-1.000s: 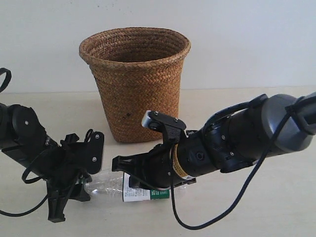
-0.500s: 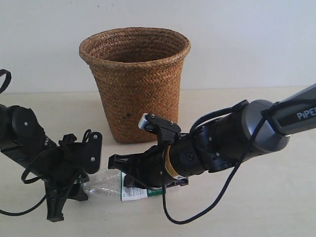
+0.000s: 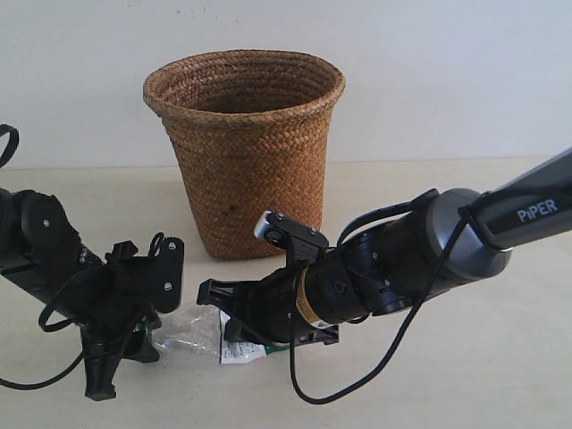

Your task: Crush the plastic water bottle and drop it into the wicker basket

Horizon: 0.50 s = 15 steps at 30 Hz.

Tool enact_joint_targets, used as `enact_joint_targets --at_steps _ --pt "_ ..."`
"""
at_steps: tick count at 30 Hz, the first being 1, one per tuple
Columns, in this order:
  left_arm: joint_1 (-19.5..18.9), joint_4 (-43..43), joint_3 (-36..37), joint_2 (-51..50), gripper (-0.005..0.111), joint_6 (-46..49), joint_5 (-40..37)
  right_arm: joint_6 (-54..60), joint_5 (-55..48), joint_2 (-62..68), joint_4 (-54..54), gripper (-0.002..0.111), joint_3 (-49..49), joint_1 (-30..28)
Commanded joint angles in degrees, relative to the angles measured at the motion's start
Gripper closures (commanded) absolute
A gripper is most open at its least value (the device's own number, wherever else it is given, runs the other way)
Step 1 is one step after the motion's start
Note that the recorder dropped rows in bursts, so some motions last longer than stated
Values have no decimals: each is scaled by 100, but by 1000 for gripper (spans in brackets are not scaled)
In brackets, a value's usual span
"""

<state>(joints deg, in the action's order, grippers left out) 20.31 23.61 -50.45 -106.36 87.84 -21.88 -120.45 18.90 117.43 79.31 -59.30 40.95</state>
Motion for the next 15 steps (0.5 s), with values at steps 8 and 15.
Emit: enact_joint_targets --at_steps 8,15 --pt "40 106 -12 65 103 29 -109 42 -190 378 209 108 138 24" --pt "40 116 -12 65 103 29 -107 42 124 378 174 108 138 24"
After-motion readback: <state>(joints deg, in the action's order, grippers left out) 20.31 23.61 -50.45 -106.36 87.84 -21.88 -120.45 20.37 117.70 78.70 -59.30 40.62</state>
